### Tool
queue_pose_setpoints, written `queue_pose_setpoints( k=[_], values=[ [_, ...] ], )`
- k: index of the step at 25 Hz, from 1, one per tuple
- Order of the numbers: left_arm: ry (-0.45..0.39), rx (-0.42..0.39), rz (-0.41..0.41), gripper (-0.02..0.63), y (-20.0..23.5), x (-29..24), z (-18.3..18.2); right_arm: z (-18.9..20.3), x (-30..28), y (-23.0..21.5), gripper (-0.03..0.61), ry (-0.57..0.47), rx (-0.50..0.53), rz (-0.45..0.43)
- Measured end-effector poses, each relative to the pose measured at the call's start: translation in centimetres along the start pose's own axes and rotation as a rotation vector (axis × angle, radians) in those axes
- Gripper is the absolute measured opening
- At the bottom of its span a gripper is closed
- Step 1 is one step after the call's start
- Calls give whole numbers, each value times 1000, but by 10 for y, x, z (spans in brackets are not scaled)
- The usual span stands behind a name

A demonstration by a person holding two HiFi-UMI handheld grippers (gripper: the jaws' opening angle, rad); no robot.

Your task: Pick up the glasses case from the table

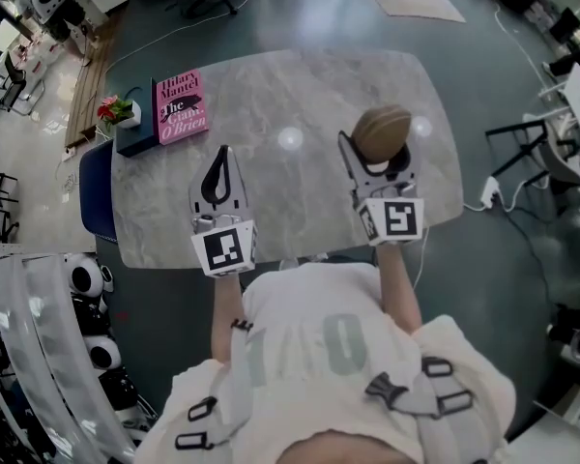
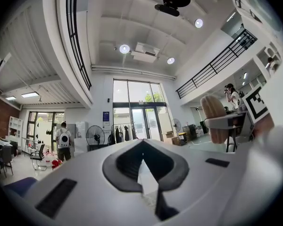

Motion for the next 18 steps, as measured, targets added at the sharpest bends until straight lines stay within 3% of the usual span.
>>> queue_pose_setpoints(
  k=[5,18],
  values=[
    [6,11,-1,3,0,-3,4,-1,-3,2,388,18,51,-22],
    [22,30,-3,3,2,-5,8,9,2,3,389,71,14,-46]
  ],
)
Point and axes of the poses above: the fingertips, and each gripper's own axes: x backward along the fingers, y to its left, z out of its underside, the point moved 6 cm from there along x, backward along the fingers, and after that the axes turned 8 degrees about -z, right-handed, at the moved point
